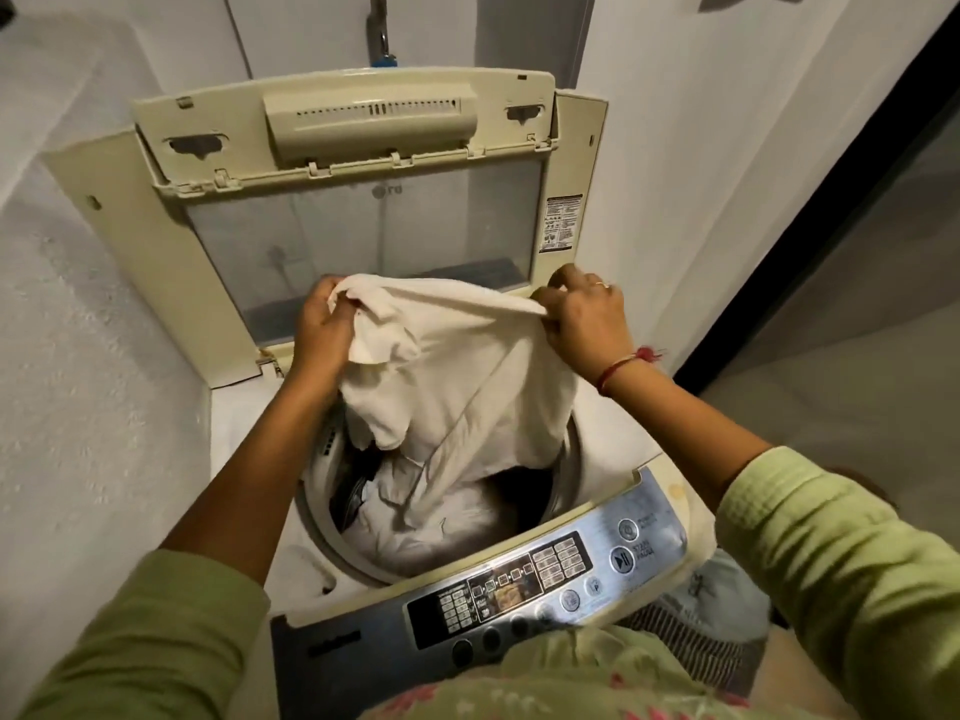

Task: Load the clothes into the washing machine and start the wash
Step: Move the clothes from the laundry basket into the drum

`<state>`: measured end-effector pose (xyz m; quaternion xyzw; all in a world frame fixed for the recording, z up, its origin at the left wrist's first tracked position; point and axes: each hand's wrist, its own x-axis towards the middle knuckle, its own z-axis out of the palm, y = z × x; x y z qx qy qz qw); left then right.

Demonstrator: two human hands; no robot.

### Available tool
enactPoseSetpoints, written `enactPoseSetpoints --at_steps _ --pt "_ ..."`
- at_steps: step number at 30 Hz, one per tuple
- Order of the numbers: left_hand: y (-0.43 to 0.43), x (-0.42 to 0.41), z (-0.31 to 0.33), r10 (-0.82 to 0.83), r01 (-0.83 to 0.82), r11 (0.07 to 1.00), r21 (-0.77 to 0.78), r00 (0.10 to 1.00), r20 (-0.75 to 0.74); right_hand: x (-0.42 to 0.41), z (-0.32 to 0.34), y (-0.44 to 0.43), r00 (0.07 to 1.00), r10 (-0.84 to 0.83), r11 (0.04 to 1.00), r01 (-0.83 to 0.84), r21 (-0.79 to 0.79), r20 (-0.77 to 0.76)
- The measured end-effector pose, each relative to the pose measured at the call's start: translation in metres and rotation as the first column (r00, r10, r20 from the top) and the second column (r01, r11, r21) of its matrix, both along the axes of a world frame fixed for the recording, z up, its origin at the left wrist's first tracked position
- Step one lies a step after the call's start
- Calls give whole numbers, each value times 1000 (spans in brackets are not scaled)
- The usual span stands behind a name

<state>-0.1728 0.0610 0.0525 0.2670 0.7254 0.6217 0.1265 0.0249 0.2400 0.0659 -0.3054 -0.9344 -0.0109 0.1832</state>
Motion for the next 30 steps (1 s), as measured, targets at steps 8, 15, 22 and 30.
enactPoseSetpoints --at_steps 8,15,22,30 --pt "-30 -13 -40 -433 -28 611 -791 825 -364 29 -60 4 974 118 634 77 -769 195" --pt "-26 -7 -48 -490 -146 565 -812 732 -473 25 -58 21 993 5 680 -87 -728 -114" --pt "-18 30 -103 -698 77 108 -991 716 -20 40 -64 2 941 333 576 -152 -803 60" --pt "27 105 -69 -557 250 312 -917 830 37 145 -40 56 971 29 217 -239 -946 -239"
